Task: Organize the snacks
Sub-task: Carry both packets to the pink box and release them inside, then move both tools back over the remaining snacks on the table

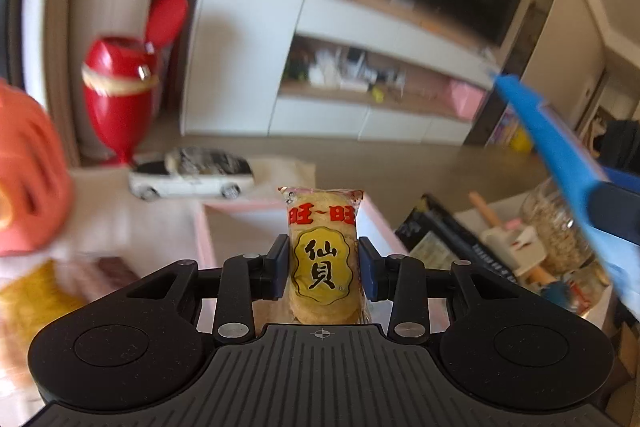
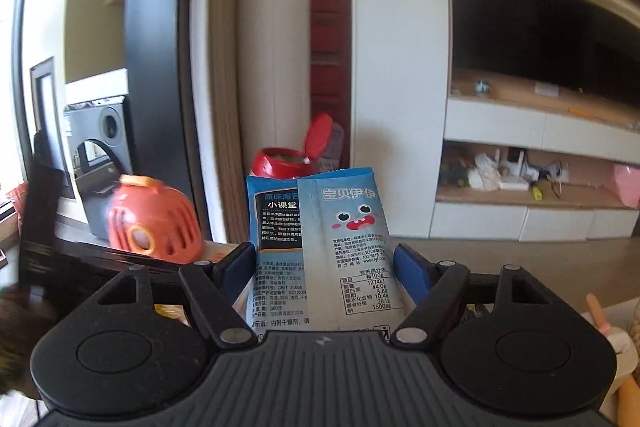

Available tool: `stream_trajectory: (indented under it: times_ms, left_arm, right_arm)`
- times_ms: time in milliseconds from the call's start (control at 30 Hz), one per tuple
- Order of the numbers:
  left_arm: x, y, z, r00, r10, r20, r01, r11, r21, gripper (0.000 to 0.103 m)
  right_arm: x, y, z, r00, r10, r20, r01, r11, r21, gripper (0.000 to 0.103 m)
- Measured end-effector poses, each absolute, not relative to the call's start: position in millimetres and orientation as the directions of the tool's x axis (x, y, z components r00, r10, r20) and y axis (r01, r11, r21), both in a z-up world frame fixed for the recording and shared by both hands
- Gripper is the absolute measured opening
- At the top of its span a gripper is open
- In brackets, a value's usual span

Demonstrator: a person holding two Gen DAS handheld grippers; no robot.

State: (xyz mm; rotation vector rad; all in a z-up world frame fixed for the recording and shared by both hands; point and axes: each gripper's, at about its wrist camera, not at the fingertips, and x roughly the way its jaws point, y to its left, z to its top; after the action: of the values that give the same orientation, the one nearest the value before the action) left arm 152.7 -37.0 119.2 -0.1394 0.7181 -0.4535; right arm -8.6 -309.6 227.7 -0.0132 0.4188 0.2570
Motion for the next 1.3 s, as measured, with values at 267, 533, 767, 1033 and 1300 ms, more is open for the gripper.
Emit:
stream_trajectory:
  times_ms: [267, 533, 767, 1033, 1300]
  left_arm:
    - [203.3, -36.3, 63.9, 0.635, -0.415, -0.651, 0.265, 0.909, -0.321, 0.041]
    - [151.1, 40.7, 89.5, 0.700, -0.490, -0.520, 0.253, 0.851, -0.461, 0.041]
    - [91.7, 97.4, 67.5, 0.718, -0.383, -0.581, 0.135, 0.896, -0.424, 0.041]
    - [74.1, 138.8, 40.2, 0.718, -0.241, -0.653, -0.032, 0.925, -0.378, 0.041]
    - [49.8, 173.3, 33.8, 0.719, -0.238, -0.653, -0.074, 0.908, -0.412, 0.041]
  right_arm:
    - [67.8, -326.2, 168.4, 0.788, 0.233, -0.571, -0.188, 0.973, 0.137, 0.076]
    - [136.4, -309.2, 104.7, 0.689, 0.276, -0.670, -0.162, 0.960, 0.229, 0.079]
    - [155.1, -292.2, 77.8, 0.661, 0.261, -0.703, -0.084, 0.957, 0.277, 0.082]
    - [123.0, -264.4, 97.9, 0.758, 0.099, -0.644, -0.071, 0.995, 0.069, 0.082]
    - [93.5, -159.1, 109.3, 0.618, 0.362, -0.698, -0.466, 0.883, 0.045, 0.088]
